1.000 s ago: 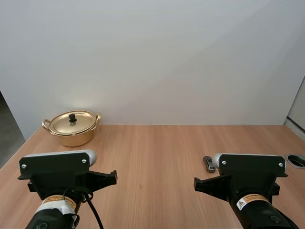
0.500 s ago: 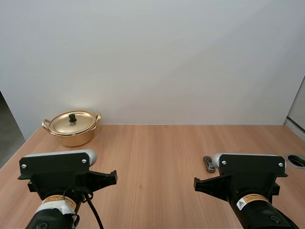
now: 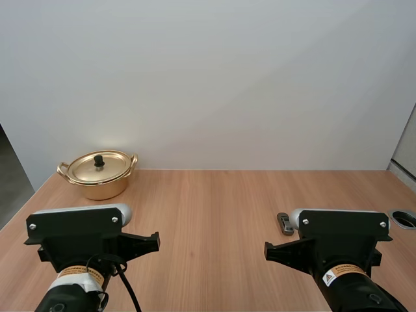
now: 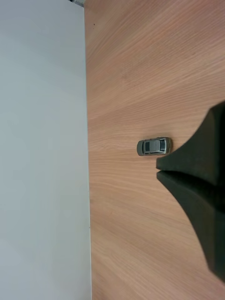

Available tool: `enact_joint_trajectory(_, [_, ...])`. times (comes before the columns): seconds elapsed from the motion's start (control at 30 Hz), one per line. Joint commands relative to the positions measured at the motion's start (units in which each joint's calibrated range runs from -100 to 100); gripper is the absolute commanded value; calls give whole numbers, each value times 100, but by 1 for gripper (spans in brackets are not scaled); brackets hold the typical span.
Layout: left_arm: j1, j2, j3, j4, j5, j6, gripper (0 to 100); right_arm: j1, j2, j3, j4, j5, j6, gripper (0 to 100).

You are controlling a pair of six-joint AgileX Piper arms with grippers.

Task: Open the pot, put the car inside, and close it

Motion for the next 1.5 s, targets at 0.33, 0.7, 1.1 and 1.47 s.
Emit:
enact_joint_trajectory(0.33, [3, 0, -1255, 1913, -458, 932, 0, 4, 0, -678, -2470, -192, -12, 0])
enact_joint_trajectory(0.7, [3, 305, -3376, 2263, -439, 901, 0, 4, 0, -3004, -2224, 94, -12, 0])
enact_joint_trajectory(1.1, [372, 4892, -6978, 2130, 2103, 825, 0, 4, 0, -3045, -1054, 2764, -717, 0])
enact_joint_trajectory(1.47, [668, 7559, -7567, 1928, 2352, 1262, 2, -4, 0, -2988, 512, 3752, -1765, 0])
